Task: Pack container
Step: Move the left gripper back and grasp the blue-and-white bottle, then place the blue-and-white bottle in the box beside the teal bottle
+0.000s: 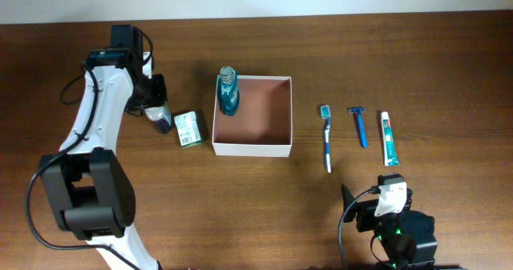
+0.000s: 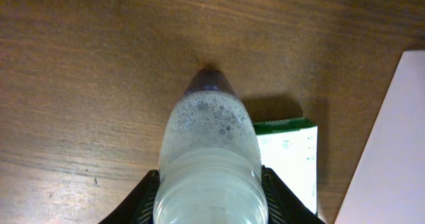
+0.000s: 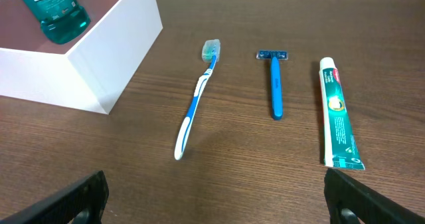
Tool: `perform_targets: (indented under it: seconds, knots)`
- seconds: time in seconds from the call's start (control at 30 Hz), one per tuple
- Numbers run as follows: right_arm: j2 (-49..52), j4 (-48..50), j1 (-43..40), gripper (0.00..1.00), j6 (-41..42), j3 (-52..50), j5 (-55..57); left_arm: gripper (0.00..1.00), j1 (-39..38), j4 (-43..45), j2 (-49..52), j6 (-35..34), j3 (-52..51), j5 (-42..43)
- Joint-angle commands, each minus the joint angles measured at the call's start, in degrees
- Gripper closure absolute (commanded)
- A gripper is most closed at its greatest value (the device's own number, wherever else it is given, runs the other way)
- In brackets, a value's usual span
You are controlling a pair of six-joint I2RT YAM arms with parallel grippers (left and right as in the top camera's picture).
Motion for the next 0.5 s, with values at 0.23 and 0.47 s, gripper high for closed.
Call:
perform_targets:
  seconds: [0.23,0.47]
  knots:
    - [-0.5,0.1,-0.5,0.01,-0.2,-0.3,-0.3,0.97,-0.7,-7.0,-10.3,0.9,2.5,0.1]
    - [-0.5,0.1,-0.5,0.01,-0.2,-0.3,-0.3,0.99,-9.3,-13.2,-22.4,0.9,6.1,0.7]
